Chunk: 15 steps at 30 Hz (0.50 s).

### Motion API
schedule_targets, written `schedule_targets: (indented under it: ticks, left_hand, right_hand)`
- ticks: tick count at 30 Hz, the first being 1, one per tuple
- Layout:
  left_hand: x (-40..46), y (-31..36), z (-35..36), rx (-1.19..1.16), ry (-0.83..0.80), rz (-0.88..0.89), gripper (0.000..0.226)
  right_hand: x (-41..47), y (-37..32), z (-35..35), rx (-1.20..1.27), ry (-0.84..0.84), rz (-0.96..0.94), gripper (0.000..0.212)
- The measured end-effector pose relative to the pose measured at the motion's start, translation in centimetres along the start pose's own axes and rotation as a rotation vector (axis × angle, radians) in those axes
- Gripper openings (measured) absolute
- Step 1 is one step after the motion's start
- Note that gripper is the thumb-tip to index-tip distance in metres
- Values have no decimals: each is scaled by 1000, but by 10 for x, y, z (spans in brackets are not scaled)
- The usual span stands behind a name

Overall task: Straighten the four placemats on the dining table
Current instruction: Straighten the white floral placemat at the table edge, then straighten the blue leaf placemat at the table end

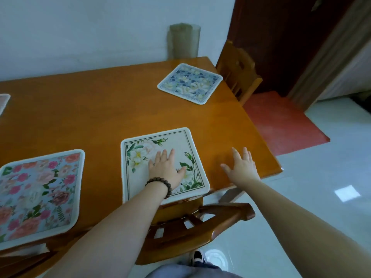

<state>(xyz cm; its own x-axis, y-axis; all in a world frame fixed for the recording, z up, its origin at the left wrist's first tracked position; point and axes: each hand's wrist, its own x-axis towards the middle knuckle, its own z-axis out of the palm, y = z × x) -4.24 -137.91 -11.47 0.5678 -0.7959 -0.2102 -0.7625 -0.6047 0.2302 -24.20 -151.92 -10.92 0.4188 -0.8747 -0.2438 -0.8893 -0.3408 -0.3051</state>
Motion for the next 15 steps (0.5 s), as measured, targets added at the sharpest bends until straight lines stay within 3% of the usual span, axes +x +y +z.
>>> schedule_targets:
  ticks: [10,15]
  left_hand:
    - [38,94,7,27,-13,203,78]
    - [63,145,10,42,-3,223,79]
  right_hand:
    - [-2,85,-43,61,75,180,68]
    - [29,125,-64,56,105,179,66]
